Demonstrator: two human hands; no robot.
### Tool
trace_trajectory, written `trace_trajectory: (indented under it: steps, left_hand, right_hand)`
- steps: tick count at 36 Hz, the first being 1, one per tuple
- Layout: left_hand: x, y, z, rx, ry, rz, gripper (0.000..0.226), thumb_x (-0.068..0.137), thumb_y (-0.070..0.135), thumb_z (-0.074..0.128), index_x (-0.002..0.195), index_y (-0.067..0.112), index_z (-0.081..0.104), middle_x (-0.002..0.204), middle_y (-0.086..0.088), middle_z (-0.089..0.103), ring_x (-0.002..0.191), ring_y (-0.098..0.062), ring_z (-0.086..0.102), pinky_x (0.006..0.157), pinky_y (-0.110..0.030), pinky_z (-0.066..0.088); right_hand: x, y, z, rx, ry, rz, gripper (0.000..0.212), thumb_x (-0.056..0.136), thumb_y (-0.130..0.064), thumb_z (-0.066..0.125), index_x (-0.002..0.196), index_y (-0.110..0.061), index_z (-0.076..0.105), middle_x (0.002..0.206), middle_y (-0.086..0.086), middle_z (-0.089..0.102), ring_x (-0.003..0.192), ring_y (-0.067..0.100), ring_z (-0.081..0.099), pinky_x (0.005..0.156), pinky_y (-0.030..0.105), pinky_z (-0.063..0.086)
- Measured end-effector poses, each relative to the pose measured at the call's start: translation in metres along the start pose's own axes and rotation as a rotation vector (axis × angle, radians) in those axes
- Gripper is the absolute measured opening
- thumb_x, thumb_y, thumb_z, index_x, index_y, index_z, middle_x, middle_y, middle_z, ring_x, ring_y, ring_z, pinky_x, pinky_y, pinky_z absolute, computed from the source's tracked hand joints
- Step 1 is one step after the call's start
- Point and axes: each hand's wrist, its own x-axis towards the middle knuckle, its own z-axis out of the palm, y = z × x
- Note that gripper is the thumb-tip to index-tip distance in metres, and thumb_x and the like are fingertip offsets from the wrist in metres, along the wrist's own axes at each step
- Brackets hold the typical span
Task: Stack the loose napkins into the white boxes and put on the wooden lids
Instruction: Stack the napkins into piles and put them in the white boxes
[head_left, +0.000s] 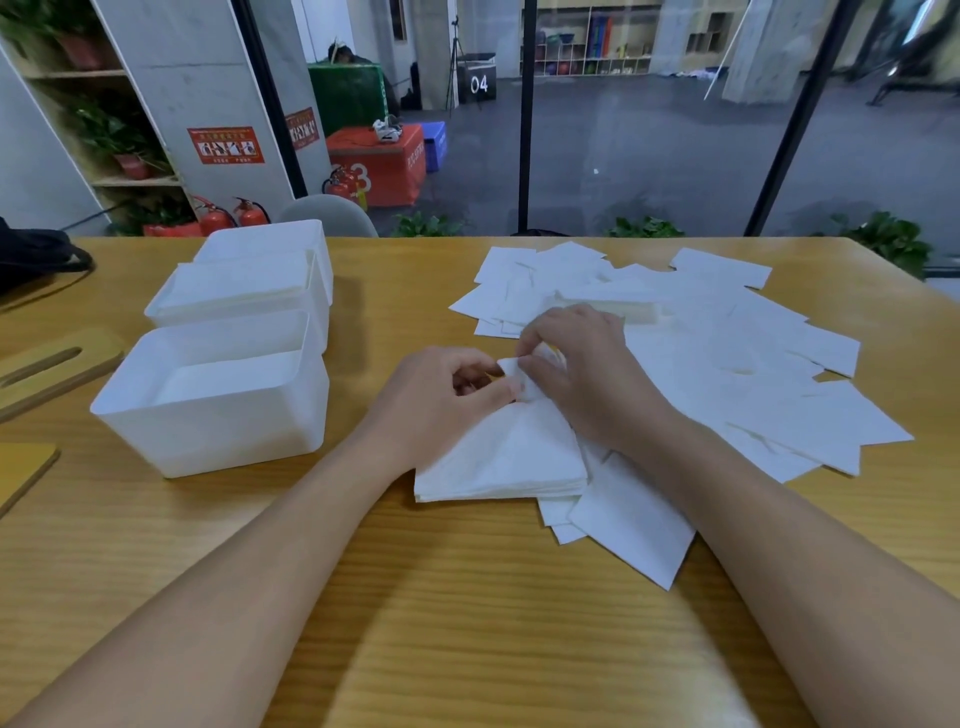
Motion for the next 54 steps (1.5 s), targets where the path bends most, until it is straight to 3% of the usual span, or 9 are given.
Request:
trace_trajectory:
  steps: [3, 8, 15, 25, 32, 36, 42, 47, 54]
  left_hand:
    - [-0.003, 0.006, 0.0, -0.022, 0.038, 0.072, 0.03, 0.102, 0.05, 0.071, 0.089, 0.023, 0.079, 0.08, 0.0, 0.074, 0.078, -0.025, 0.066, 0.071, -0.047, 0.049]
    - [-0.004, 0.009, -0.005, -0.151, 0.106, 0.148, 0.024, 0.108, 0.024, 0.069, 0.09, 0.03, 0.082, 0.064, 0.013, 0.058, 0.059, -0.008, 0.046, 0.057, -0.019, 0.033]
    - [-0.004, 0.003, -0.01, -0.213, 0.245, 0.158, 0.015, 0.107, 0.017, 0.069, 0.105, 0.019, 0.084, 0.093, 0.0, 0.08, 0.087, -0.024, 0.073, 0.08, -0.047, 0.06]
    - [-0.003, 0.004, -0.016, -0.652, 0.254, 0.002, 0.01, 0.101, 0.002, 0.074, 0.111, 0.0, 0.073, 0.105, -0.015, 0.08, 0.106, -0.031, 0.079, 0.093, -0.041, 0.066]
    - [-0.01, 0.011, -0.016, -0.281, 0.161, 0.015, 0.023, 0.095, 0.027, 0.085, 0.116, 0.029, 0.076, 0.107, 0.014, 0.078, 0.104, -0.002, 0.071, 0.083, -0.019, 0.057]
    - [-0.015, 0.017, -0.021, -0.311, 0.247, 0.076, 0.007, 0.102, 0.032, 0.078, 0.106, 0.028, 0.081, 0.096, 0.006, 0.078, 0.091, -0.018, 0.072, 0.076, -0.038, 0.058]
    - [-0.024, 0.019, -0.032, -0.392, 0.116, 0.008, 0.015, 0.099, 0.03, 0.081, 0.113, 0.029, 0.081, 0.096, -0.002, 0.081, 0.09, -0.031, 0.076, 0.079, -0.053, 0.061]
    - [-0.046, 0.001, -0.031, -0.135, 0.064, -0.05, 0.028, 0.1, 0.036, 0.078, 0.126, 0.044, 0.07, 0.058, 0.007, 0.042, 0.057, -0.011, 0.041, 0.061, -0.032, 0.038]
    - [-0.056, -0.007, -0.028, 0.067, 0.093, -0.043, 0.026, 0.099, 0.033, 0.077, 0.123, 0.041, 0.07, 0.071, 0.008, 0.054, 0.062, -0.006, 0.052, 0.067, -0.023, 0.048]
  right_hand:
    - [-0.001, -0.008, -0.003, 0.041, 0.081, -0.124, 0.007, 0.101, -0.022, 0.069, 0.098, -0.028, 0.069, 0.111, -0.018, 0.071, 0.124, 0.011, 0.054, 0.113, 0.03, 0.026]
    - [-0.004, -0.015, -0.01, -0.013, 0.117, -0.229, 0.012, 0.103, -0.021, 0.071, 0.113, -0.026, 0.069, 0.119, -0.016, 0.068, 0.128, 0.01, 0.052, 0.119, 0.037, 0.026]
    - [-0.007, -0.011, -0.024, 0.065, 0.199, -0.01, 0.045, 0.094, -0.03, 0.082, 0.135, -0.033, 0.063, 0.11, -0.019, 0.065, 0.117, 0.009, 0.055, 0.112, 0.032, 0.036]
    - [-0.015, -0.005, -0.025, 0.404, 0.075, 0.245, 0.018, 0.105, -0.023, 0.07, 0.088, -0.02, 0.075, 0.09, -0.007, 0.074, 0.087, 0.01, 0.067, 0.069, 0.019, 0.046]
    - [-0.019, -0.009, -0.023, 0.296, 0.066, 0.195, 0.012, 0.102, -0.02, 0.072, 0.096, -0.028, 0.077, 0.091, -0.01, 0.075, 0.087, 0.011, 0.069, 0.079, 0.032, 0.057]
    - [-0.022, -0.018, -0.031, 0.37, 0.036, 0.194, 0.009, 0.1, -0.03, 0.076, 0.097, -0.022, 0.073, 0.08, -0.001, 0.072, 0.076, 0.023, 0.068, 0.074, 0.045, 0.058]
    - [-0.03, -0.031, -0.048, 0.605, 0.052, 0.282, 0.016, 0.104, -0.026, 0.072, 0.095, -0.013, 0.072, 0.069, 0.018, 0.06, 0.059, 0.019, 0.056, 0.061, 0.036, 0.053]
    - [-0.053, -0.03, -0.044, 0.483, -0.128, 0.407, 0.023, 0.103, -0.029, 0.072, 0.125, -0.031, 0.067, 0.064, -0.001, 0.065, 0.055, 0.011, 0.057, 0.06, 0.031, 0.049]
    - [-0.058, -0.033, -0.031, 0.216, -0.198, 0.404, 0.036, 0.098, -0.034, 0.074, 0.132, -0.035, 0.063, 0.07, -0.009, 0.071, 0.061, 0.006, 0.063, 0.059, 0.026, 0.048]
